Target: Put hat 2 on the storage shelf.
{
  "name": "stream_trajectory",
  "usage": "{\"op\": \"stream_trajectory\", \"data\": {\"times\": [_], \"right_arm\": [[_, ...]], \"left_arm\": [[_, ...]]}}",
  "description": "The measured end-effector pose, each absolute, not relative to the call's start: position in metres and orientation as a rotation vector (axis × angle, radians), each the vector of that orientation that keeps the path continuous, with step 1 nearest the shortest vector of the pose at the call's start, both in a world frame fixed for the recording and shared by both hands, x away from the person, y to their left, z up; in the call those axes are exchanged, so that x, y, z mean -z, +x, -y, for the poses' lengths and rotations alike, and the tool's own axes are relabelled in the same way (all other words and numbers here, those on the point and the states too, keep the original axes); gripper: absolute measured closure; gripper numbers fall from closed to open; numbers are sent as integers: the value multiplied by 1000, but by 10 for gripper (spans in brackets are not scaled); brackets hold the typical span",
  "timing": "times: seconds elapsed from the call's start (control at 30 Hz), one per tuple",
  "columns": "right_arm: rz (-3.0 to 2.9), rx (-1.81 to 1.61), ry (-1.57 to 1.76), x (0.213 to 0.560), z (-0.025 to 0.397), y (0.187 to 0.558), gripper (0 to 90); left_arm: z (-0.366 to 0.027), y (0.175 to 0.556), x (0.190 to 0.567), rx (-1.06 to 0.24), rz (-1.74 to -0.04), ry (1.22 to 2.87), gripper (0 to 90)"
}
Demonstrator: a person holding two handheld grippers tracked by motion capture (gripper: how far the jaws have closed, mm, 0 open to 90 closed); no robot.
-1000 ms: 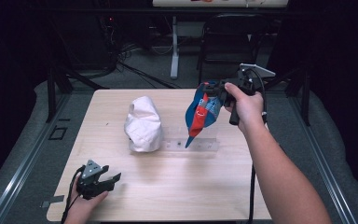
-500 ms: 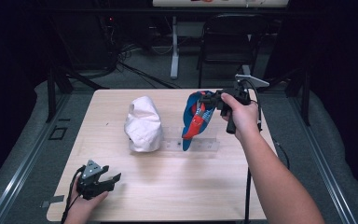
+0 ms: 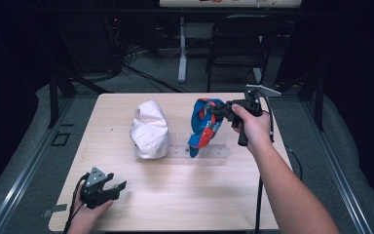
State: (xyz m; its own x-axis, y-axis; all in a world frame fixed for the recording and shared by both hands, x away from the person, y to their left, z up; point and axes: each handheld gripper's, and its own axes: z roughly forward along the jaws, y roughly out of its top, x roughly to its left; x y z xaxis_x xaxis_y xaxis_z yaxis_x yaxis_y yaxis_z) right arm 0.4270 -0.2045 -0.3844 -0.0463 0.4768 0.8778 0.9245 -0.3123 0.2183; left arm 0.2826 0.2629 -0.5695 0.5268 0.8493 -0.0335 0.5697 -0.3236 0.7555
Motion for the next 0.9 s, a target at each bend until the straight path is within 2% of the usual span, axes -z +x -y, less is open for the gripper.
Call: {"op": "stream_trajectory", "data": {"times": [0.6, 0.9], "right_arm": [[1657, 1307, -1842, 390, 230, 402, 621], [1693, 1307, -1865, 402, 244, 382, 611]], "left_arm": [[-263, 283, 571, -492, -1155, 2023, 386], [-263, 283, 571, -490, -1162, 2024, 386]]}}
